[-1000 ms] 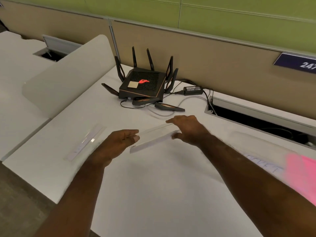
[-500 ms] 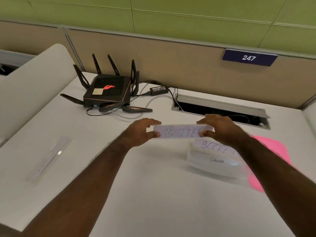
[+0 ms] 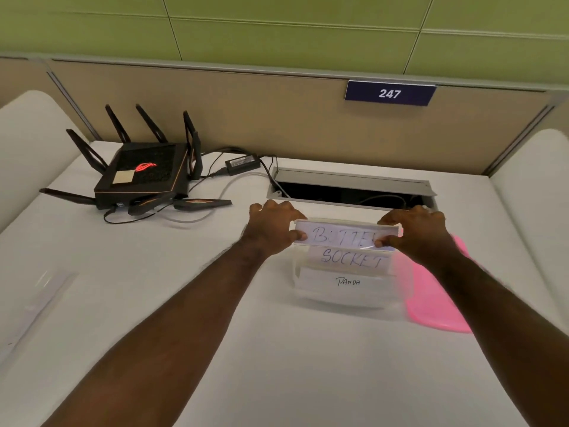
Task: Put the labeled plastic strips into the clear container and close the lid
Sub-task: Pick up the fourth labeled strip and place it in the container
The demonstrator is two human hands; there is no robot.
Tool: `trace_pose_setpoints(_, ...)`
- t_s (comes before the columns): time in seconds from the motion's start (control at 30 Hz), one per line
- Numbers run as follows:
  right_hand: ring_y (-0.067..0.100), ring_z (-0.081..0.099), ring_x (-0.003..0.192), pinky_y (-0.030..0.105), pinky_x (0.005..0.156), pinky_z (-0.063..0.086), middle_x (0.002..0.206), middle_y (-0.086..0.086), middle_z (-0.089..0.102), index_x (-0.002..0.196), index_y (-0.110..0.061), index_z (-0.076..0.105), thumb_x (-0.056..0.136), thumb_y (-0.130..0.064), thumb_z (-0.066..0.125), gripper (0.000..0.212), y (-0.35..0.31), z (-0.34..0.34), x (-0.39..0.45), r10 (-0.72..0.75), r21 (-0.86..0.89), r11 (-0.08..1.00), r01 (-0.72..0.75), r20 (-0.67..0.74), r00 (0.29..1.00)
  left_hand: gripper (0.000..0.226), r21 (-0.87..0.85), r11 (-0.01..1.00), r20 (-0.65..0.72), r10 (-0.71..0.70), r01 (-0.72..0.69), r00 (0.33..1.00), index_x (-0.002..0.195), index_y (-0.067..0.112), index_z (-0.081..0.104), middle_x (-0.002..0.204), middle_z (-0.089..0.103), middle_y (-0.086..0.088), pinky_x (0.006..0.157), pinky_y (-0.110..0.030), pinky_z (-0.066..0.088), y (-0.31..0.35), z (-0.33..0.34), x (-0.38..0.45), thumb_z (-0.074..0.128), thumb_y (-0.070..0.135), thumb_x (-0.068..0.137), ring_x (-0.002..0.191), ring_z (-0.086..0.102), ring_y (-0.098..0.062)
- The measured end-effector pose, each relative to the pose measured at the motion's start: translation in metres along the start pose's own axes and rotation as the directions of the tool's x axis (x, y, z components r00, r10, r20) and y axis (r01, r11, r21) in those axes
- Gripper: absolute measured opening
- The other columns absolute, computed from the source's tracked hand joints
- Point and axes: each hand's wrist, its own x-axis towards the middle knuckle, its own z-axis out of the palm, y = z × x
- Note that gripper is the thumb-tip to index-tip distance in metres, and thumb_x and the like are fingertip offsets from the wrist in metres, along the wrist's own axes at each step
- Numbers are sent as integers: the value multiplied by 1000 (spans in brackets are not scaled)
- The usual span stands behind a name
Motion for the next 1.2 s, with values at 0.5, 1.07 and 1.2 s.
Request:
trace_pose_setpoints(0.5, 23, 51, 104, 41, 85, 32, 103, -6, 71, 100, -31, 72, 73, -55, 71, 36, -4, 35, 2, -19, -380, 924, 55, 97, 995, 29, 476, 875, 97, 41, -83, 994, 110, 17, 67, 112, 67, -3, 101, -44, 28, 44, 46, 21, 61, 35, 88, 114, 48, -30)
trace_pose_setpoints(1.07, 27, 58, 105, 43, 87, 35, 110, 0, 69, 112, -29, 69, 89, -41, 60, 28, -14, 35, 5, 64, -319, 946, -59, 5, 998, 26, 378, 921, -82, 139, -98, 987, 105, 17, 69, 102, 68, -3, 88, -43, 32, 48, 42, 14, 54, 29, 87, 101, 53, -28)
trace_pose_setpoints(1.2, 26, 58, 98, 42, 84, 35, 102, -1, 69, 103, -29, 71, 90, -41, 56, 23, -30, 25, 13, 28, -255, 965, -56, -112, 993, 33, 254, 966, -278, 31, 42, 960, 112, 21, 67, 106, 67, 0, 85, -41, 33, 20, 25, -4, 48, 24, 86, 97, 56, -26)
